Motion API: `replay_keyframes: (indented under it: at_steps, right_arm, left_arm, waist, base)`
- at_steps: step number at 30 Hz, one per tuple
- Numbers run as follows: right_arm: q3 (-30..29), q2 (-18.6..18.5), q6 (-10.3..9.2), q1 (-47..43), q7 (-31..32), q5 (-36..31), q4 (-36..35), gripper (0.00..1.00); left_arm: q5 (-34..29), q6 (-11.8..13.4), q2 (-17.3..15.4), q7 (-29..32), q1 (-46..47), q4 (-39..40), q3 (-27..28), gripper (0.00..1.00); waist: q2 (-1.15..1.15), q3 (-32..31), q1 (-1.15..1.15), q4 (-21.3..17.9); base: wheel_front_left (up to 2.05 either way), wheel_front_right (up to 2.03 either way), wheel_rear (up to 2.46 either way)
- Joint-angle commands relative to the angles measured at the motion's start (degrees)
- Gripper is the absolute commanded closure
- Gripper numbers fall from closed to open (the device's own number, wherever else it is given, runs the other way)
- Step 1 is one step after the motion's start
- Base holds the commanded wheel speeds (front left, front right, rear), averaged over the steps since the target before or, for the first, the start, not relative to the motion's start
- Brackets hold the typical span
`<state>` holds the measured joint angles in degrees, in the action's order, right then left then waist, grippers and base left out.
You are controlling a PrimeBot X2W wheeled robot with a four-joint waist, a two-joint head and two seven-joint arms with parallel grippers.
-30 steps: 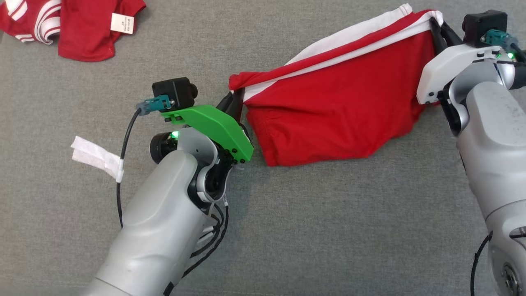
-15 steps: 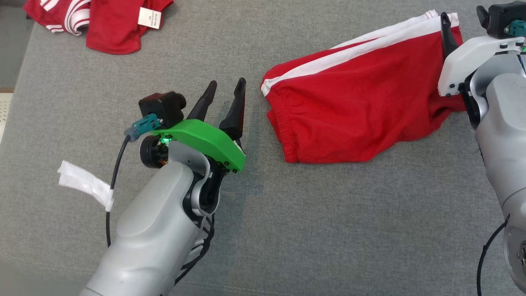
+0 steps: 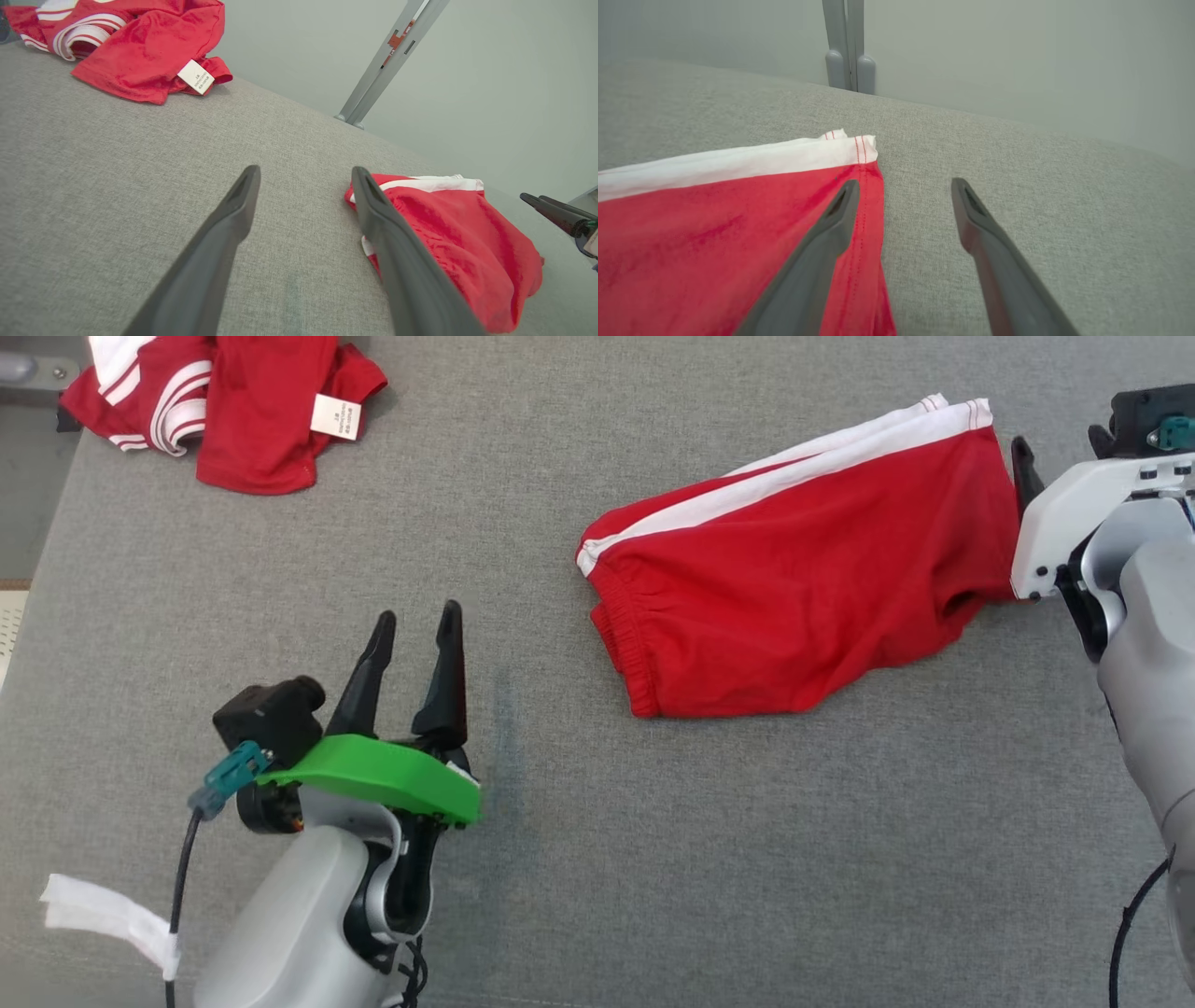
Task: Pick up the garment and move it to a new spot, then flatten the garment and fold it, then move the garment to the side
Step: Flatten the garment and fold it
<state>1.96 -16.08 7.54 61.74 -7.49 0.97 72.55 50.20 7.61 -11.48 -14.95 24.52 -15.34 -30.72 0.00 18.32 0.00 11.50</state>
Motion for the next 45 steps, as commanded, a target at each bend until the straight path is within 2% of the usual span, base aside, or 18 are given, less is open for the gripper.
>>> replay_keyframes:
  at_steps: [1, 7, 14, 15, 16, 17, 20, 23, 31, 38, 45]
  right_arm:
    - [0.7, -0.3, -0.1, -1.2, 1.5, 1.2, 0.4, 0.0]
    - [3.5, -0.2, -0.1, -3.0, 8.4, 5.6, 0.9, 0.0]
    - [6.3, -0.4, -0.09, -5.3, 13.9, 10.1, 1.0, 0.0]
    - [6.8, -0.5, -0.08, -5.7, 14.2, 10.7, 0.9, 0.07]
    - [7.3, -0.5, -0.09, -6.0, 14.5, 11.2, 0.6, 0.29]
    - [7.9, -0.3, -0.08, -6.4, 14.7, 11.7, 0.4, 0.56]
    - [9.4, 0.1, -0.08, -7.4, 15.2, 13.4, -0.4, 1.0]
    - [10.5, 0.2, -0.09, -8.2, 14.7, 15.1, -1.3, 1.0]
    - [11.4, 0.6, -0.09, -10.8, 8.1, 20.0, -4.5, 1.0]
    - [10.4, 2.1, -0.09, -17.0, 0.2, 25.6, -7.3, 1.0]
    - [10.2, 3.2, -0.09, -23.3, -5.1, 27.7, -9.9, 1.0]
  left_arm:
    - [-0.9, 0.6, -0.9, -0.3, -1.6, 1.3, 1.1, 0.0]
    - [-2.8, 1.5, -2.0, -0.3, -6.4, 6.1, 5.0, 0.0]
    - [-4.0, 2.1, -2.7, -0.3, -9.0, 8.1, 7.6, 0.0]
    - [-4.1, 2.1, -2.6, -0.3, -9.2, 8.3, 7.8, 0.0]
    - [-4.4, 2.1, -2.7, -0.3, -9.3, 8.4, 7.9, 0.0]
    - [-4.6, 2.1, -2.7, -0.3, -9.4, 8.4, 8.0, 0.0]
    - [-5.0, 2.0, -2.6, -0.3, -10.2, 8.1, 8.2, 0.0]
    - [-5.3, 1.9, -2.8, -0.3, -10.5, 7.7, 8.6, 0.0]
    - [-6.4, 1.5, -3.1, -0.3, -11.8, 6.5, 8.9, 0.0]
    - [-7.7, 1.0, -2.9, -0.3, -13.6, 5.3, 9.6, 0.0]
    - [-10.6, 0.2, -2.5, -0.2, -15.5, 3.5, 10.3, 0.0]
  waist:
    - [0.0, -0.4, 0.0, -0.2]
    - [0.0, -0.3, 0.0, 0.4]
    - [0.0, 0.0, 0.0, 1.4]
    - [0.0, -0.1, 0.0, 1.5]
    - [0.0, -0.1, 0.0, 1.6]
    - [0.0, -0.2, 0.0, 1.6]
    - [0.0, -0.8, 0.0, 1.5]
    - [0.0, -1.5, 0.0, 1.1]
    - [0.0, -4.6, 0.0, -1.5]
    - [0.0, -7.9, 0.0, -5.8]
    - [0.0, -9.9, 0.0, -10.0]
  base:
    - [0.0, 0.0, 0.0]
    - [0.0, 0.0, 0.0]
    - [0.0, 0.0, 0.0]
    - [0.0, 0.0, 0.0]
    - [0.0, 0.0, 0.0]
    - [0.0, 0.0, 0.0]
    - [0.0, 0.0, 0.0]
    - [0.0, 0.0, 0.0]
    - [0.0, 0.0, 0.0]
    - [0.0, 0.0, 0.0]
    - [0.0, 0.0, 0.0]
